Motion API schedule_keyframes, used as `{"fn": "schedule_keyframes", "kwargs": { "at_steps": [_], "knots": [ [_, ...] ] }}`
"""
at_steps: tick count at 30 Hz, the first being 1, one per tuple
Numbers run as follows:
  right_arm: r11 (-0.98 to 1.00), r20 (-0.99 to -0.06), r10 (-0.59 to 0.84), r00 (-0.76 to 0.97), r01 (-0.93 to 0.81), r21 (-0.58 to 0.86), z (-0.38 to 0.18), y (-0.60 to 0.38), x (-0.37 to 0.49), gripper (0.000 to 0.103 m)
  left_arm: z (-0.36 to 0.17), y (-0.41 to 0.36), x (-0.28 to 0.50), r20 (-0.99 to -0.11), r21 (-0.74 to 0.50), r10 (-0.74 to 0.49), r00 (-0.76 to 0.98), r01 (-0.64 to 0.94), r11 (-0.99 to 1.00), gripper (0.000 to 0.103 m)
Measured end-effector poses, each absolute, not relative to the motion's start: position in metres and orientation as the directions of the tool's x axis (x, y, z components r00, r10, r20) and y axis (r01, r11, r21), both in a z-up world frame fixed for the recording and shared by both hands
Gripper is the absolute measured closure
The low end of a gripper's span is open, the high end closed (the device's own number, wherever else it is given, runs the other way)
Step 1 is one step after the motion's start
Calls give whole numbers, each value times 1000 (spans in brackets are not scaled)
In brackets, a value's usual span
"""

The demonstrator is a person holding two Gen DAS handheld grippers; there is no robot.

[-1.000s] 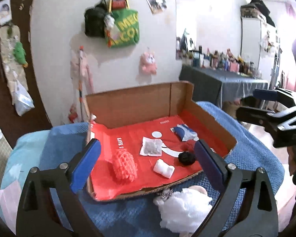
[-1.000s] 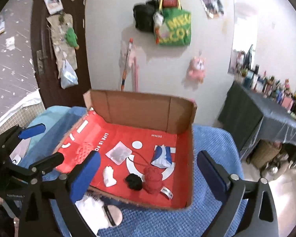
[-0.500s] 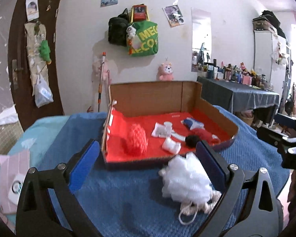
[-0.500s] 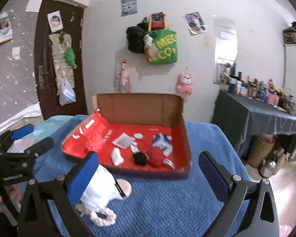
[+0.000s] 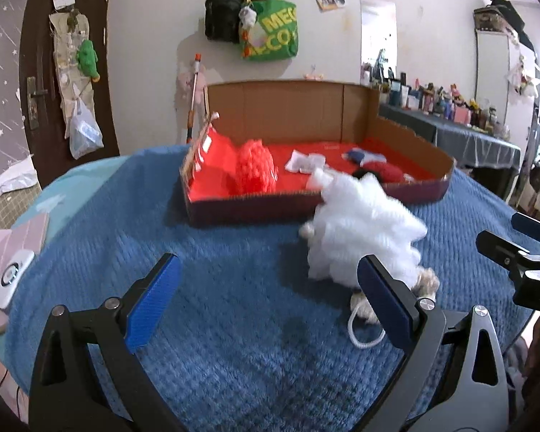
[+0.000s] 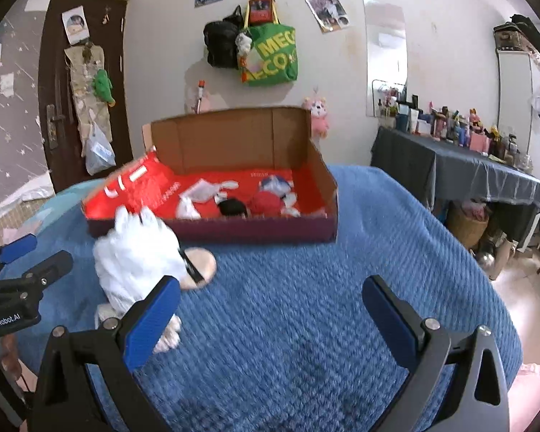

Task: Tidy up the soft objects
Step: 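Move the left tool to the white mesh loofah while the right tool approaches the beige knitted scrunchie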

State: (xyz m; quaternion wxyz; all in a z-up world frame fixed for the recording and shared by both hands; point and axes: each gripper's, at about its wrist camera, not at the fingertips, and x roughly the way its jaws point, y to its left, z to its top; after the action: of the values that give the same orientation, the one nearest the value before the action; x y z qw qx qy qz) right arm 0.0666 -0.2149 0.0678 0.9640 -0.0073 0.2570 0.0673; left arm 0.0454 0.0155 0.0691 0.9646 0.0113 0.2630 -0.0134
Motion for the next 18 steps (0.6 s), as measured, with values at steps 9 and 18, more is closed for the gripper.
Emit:
{"fn": "schedule_keyframes", "kwargs": {
  "at_steps": [9, 18],
  "knots": [
    [986, -556, 163, 815, -150, 69, 41, -218, 66, 0, 61, 16, 45, -527, 13, -22, 849, 34, 999, 3],
    [962, -579, 269, 770, -248, 118, 37, -205, 69, 0, 64, 22, 50, -527, 12, -11, 850, 20, 1000, 3]
  ]
}}
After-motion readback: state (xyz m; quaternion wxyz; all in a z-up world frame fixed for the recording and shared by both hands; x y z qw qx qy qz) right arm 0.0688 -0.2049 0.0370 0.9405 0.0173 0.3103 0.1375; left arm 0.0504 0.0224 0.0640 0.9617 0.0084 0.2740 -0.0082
